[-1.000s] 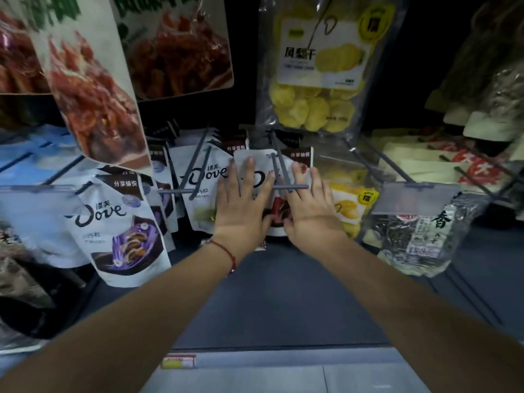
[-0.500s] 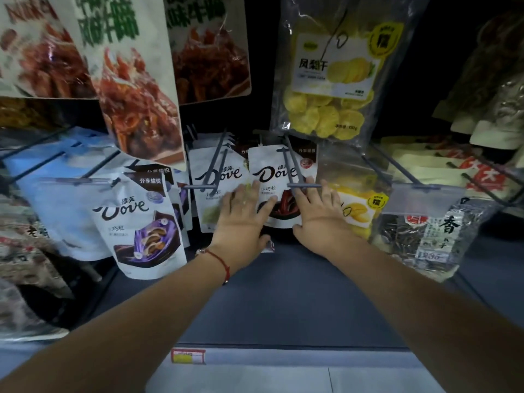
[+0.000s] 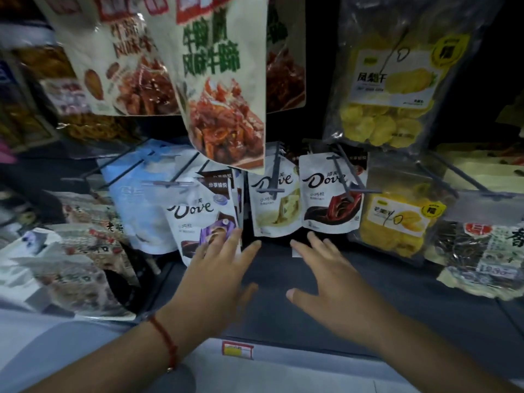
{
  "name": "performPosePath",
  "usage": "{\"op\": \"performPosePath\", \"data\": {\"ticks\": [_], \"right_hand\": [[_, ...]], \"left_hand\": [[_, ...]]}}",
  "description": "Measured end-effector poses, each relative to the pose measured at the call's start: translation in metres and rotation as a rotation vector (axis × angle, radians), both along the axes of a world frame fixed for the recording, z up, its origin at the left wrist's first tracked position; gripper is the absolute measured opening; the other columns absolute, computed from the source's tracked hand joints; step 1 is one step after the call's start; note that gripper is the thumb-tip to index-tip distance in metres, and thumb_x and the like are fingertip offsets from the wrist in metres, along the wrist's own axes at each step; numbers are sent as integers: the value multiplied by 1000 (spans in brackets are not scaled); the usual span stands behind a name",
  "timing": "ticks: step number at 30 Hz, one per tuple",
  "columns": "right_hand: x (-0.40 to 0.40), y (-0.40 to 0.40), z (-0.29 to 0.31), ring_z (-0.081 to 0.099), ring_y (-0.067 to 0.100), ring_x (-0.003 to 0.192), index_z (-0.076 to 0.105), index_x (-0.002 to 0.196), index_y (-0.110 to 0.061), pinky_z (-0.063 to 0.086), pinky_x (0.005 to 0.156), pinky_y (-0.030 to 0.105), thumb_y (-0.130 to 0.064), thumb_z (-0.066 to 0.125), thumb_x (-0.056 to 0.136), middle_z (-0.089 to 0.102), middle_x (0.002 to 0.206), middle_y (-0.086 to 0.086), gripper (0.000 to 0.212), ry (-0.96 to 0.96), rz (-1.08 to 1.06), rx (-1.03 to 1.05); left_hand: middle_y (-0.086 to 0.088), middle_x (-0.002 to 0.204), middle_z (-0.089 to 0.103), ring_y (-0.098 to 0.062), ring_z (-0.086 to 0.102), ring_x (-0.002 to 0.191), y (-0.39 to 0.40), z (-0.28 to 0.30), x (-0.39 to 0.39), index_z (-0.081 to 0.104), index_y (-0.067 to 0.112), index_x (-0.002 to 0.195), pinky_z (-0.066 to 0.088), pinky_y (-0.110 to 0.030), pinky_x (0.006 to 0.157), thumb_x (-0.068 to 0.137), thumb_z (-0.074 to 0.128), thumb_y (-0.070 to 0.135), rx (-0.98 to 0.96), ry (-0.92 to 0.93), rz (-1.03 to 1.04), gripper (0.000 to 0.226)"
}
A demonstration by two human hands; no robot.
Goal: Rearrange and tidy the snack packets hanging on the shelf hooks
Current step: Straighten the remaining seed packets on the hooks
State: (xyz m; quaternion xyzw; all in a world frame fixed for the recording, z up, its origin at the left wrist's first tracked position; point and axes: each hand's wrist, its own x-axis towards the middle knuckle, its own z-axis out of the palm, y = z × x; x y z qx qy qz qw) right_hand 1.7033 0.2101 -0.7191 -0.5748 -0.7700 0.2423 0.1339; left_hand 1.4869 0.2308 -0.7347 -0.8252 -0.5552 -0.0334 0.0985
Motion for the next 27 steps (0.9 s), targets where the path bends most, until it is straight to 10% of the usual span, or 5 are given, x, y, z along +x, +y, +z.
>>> {"op": "performPosePath", "data": {"ticks": [3, 23, 27], "right_hand": [[-40, 8, 5, -18, 17, 148, -1, 153, -40, -3, 120, 41, -49, 48, 96, -19, 161, -10, 77, -74, 90, 106], [-158, 138, -44, -17, 31, 148, 0, 155, -35, -4, 120, 46, -38, 53, 94, -29, 159, -1, 81, -239, -61, 435], [-150, 133, -59, -3, 23, 151, 6, 155, -35, 11, 121, 37, -36, 59, 93, -16, 163, -4, 81, 44, -92, 397]], "left_hand": [[-26, 144, 45, -47, 49, 126, 9, -11, -52, 52, 15, 140, 45, -57, 97, 66, 80, 37, 175, 10, 92, 82], [-7, 163, -15, -38, -15, 148, 132, -51, -115, 6, 40, 154, 9, -57, 119, 81, 67, 59, 195, -186, 20, 98], [-9, 163, -15, -49, -8, 146, 133, -57, -127, 16, 39, 154, 17, -63, 116, 79, 76, 45, 232, -207, -11, 96]]}}
